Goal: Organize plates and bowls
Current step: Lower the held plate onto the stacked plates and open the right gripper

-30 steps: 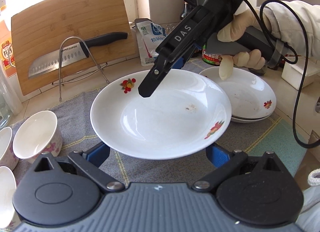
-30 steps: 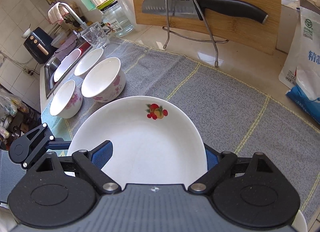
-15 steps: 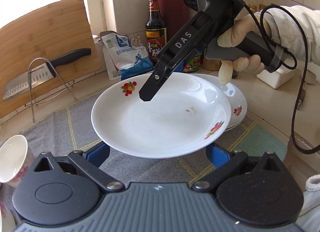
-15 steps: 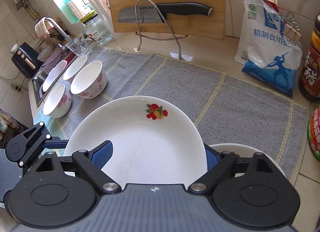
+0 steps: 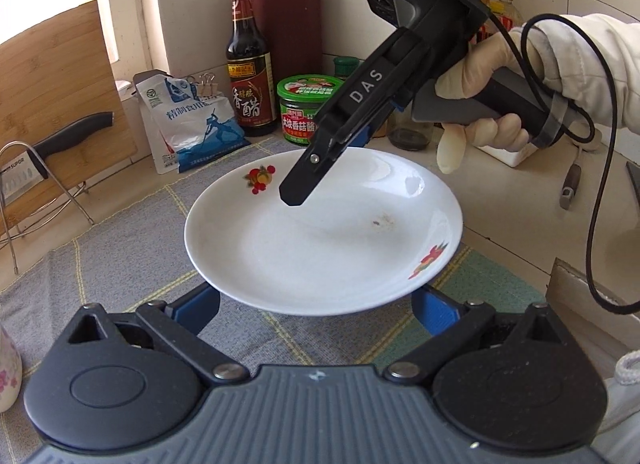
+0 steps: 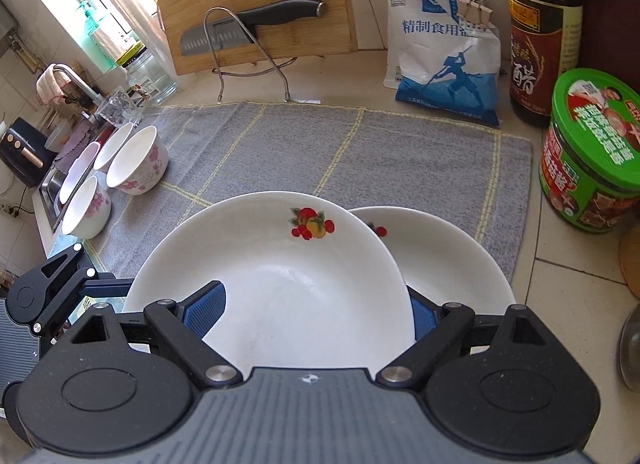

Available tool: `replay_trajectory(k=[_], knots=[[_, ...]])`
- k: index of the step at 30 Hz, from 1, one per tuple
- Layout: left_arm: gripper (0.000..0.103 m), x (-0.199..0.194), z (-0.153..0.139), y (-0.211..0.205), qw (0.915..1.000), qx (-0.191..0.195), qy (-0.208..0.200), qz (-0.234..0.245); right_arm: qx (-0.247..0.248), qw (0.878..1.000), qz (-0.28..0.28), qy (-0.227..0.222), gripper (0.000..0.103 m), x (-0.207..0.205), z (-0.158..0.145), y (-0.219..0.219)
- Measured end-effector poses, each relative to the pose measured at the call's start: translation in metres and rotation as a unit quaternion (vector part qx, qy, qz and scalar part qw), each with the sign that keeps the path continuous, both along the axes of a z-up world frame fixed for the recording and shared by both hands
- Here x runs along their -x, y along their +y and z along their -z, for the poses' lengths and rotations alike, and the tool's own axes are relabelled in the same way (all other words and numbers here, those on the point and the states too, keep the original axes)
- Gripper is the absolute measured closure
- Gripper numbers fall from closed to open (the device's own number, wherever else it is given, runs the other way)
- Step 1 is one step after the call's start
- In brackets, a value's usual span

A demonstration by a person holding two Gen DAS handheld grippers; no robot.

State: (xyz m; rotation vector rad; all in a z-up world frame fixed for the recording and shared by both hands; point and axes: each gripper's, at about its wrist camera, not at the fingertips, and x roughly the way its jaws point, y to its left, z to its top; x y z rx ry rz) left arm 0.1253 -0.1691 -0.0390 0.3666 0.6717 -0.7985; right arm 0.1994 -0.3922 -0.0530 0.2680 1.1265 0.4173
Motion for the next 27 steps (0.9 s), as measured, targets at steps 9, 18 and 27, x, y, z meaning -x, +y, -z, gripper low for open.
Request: replay_trajectory(k=[9,18,27], knots=[[0.002,-0.004,0.004,-0.007,0.9999,-0.003,0.0,0.014,0.002,1.0,0.02,0.007,0.008,0.008,0.009,-0.012],[0.002,-0.009,0.009,-0.017,0.9998,-0.004,0.0,0.021,0.008,0.999,0.035,0.008,0.008,0.015,0.011,-0.023],[0.002,-0.017,0.013,-0.021,0.9996,-0.008,-0.005,0.028,0.02,0.998,0.051,0.016,0.008,0.025,0.013,-0.031]])
